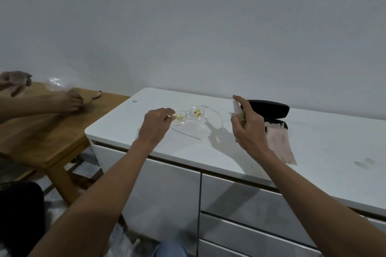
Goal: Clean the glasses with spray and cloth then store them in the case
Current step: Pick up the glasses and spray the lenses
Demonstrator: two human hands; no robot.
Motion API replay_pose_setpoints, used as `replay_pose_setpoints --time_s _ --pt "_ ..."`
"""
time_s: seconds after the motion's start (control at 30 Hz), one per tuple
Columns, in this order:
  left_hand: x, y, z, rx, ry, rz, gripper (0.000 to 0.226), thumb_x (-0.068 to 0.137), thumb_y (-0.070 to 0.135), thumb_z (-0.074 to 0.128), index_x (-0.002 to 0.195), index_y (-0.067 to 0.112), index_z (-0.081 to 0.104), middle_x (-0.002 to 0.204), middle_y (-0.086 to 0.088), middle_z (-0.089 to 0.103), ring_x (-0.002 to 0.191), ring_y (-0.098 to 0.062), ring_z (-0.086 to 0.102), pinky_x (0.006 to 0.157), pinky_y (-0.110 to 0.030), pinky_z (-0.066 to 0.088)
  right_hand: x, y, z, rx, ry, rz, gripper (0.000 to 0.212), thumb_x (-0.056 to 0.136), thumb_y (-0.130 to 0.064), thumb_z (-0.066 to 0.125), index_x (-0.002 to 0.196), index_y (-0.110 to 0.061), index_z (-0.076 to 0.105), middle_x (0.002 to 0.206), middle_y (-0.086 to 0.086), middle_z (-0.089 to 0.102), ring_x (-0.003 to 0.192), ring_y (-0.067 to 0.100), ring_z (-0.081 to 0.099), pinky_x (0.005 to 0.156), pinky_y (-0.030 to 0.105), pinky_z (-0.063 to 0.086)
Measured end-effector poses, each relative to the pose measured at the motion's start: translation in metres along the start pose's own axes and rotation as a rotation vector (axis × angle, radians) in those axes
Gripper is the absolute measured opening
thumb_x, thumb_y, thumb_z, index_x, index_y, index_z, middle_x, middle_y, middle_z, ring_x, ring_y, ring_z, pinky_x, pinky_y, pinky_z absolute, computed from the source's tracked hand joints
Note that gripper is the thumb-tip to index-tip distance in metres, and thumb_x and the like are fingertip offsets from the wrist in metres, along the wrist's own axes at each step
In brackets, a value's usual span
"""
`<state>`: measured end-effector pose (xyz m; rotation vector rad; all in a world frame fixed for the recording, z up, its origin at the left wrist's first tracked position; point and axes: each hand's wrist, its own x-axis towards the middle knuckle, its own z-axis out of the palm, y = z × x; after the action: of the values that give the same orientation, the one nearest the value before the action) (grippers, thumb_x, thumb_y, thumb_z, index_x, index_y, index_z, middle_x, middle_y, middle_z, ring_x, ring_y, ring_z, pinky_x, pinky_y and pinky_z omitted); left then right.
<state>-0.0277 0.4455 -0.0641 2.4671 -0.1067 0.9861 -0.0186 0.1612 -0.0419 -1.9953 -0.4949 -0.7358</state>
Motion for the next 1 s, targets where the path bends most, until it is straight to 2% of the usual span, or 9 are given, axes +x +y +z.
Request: replay_pose_setpoints --time_s 0.07,0.17,0.23,0.33,0.43,0.53,0.7,0.87,1.0 --pt "0.001 0.003 0.003 -0.125 0.054 -0.133 0.014 0.084 0.002 0.074 0.097 0.004 0.079 0.089 -0.011 0.08 0.08 -0.028 0.076 0.077 -0.041 0.06 -0.001 0.001 -0.001 -0.017 0.009 0.0 0.051 0.091 -0.005 0.054 0.139 -0.02 0.058 0.061 -0.003 0.05 0.054 0.013 0.048 0.057 0.029 0.042" --pt "0.006 0.009 0.003 -0.338 0.125 -0.364 0.012 0.082 0.0 0.077 0.094 0.003 0.08 0.082 -0.009 0.079 0.073 -0.022 0.075 0.077 -0.039 0.062 -0.007 0.004 -0.001 -0.027 0.007 0.015 0.052 0.089 -0.008 0.051 0.14 -0.02 0.057 0.059 -0.003 0.049 0.052 0.01 0.044 0.055 0.019 0.036" --pt "0.012 0.016 0.001 -0.433 0.17 -0.453 0.01 0.082 -0.002 0.078 0.09 0.003 0.08 0.074 -0.006 0.076 0.067 -0.022 0.075 0.076 -0.038 0.063 -0.011 0.005 -0.001 -0.037 -0.001 0.018 0.053 0.09 -0.006 0.053 0.14 -0.02 0.057 0.06 -0.003 0.05 0.052 0.009 0.045 0.056 0.018 0.036" --pt "0.02 0.027 -0.003 -0.546 0.211 -0.533 0.01 0.081 -0.004 0.079 0.088 0.003 0.079 0.071 -0.002 0.075 0.059 -0.011 0.074 0.076 -0.035 0.063 -0.015 0.005 0.002 -0.042 -0.011 -0.012 0.053 0.087 -0.005 0.057 0.139 -0.018 0.058 0.066 -0.015 0.05 0.057 0.003 0.05 0.06 0.016 0.035" --pt "0.029 0.033 -0.006 -0.64 0.257 -0.579 0.013 0.08 -0.008 0.078 0.092 -0.002 0.079 0.078 -0.011 0.077 0.062 -0.014 0.075 0.077 -0.034 0.064 -0.014 0.003 0.009 -0.028 -0.043 -0.007 0.055 0.09 -0.001 0.058 0.142 -0.018 0.054 0.063 -0.011 0.049 0.055 0.006 0.047 0.058 0.022 0.034" --pt "0.036 0.038 -0.006 -0.719 0.277 -0.615 0.014 0.081 -0.009 0.077 0.092 -0.001 0.079 0.076 -0.01 0.076 0.067 -0.023 0.076 0.082 -0.038 0.064 -0.01 0.0 0.014 0.004 -0.056 0.01 0.054 0.094 -0.003 0.055 0.145 -0.02 0.05 0.055 -0.002 0.047 0.048 0.012 0.041 0.054 0.027 0.033" --pt "0.041 0.044 -0.009 -0.792 0.276 -0.634 0.014 0.081 -0.006 0.079 0.094 -0.002 0.078 0.081 -0.015 0.077 0.067 -0.021 0.076 0.084 -0.038 0.064 -0.005 -0.012 0.017 0.059 -0.051 -0.008 0.057 0.096 -0.007 0.057 0.15 -0.026 0.049 0.054 -0.004 0.043 0.049 0.012 0.042 0.051 0.02 0.034" --pt "0.042 0.044 -0.011 -0.785 0.264 -0.614 0.016 0.081 -0.004 0.08 0.097 -0.003 0.079 0.082 -0.014 0.078 0.07 -0.019 0.077 0.083 -0.039 0.064 0.003 -0.018 0.018 0.022 -0.068 -0.051 0.053 0.099 -0.012 0.056 0.149 -0.029 0.05 0.055 -0.01 0.042 0.05 0.01 0.041 0.058 0.03 0.038" --pt "0.042 0.045 -0.013 -0.772 0.258 -0.573 0.019 0.079 -0.003 0.083 0.098 -0.004 0.079 0.084 -0.017 0.078 0.071 -0.024 0.077 0.082 -0.042 0.064 0.01 -0.026 0.02 -0.044 -0.026 -0.064 0.048 0.105 -0.018 0.049 0.152 -0.028 0.048 0.056 -0.015 0.04 0.055 0.002 0.045 0.065 0.028 0.034"
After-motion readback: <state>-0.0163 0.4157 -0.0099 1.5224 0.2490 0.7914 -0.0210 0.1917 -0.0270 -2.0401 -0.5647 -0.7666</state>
